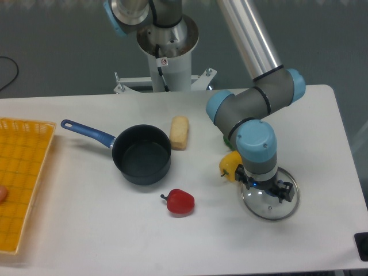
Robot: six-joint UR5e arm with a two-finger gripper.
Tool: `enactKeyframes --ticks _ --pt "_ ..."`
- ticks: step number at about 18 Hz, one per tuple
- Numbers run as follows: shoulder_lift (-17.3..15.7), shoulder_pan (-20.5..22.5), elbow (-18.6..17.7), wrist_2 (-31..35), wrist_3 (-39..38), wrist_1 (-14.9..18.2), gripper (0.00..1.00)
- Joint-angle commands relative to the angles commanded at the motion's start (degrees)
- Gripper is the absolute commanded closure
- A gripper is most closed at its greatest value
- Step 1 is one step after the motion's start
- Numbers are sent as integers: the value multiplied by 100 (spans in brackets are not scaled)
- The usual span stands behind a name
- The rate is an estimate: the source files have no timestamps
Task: Pick up the yellow pepper
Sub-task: 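Lower the glass lid onto the table and open the gripper, then move the gripper over the yellow pepper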
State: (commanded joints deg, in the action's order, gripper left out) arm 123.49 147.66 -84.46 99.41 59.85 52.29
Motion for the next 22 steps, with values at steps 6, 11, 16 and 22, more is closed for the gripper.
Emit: enactKeyframes --ticks 6,11,16,22 --pt "-61 35 -35 -158 -26 18 0" --pt "-158 35 -202 -158 -378 18 0" --pt "-404 105 -457 -193 -378 18 0" --pt "-764 97 -1150 -167 -439 35 0"
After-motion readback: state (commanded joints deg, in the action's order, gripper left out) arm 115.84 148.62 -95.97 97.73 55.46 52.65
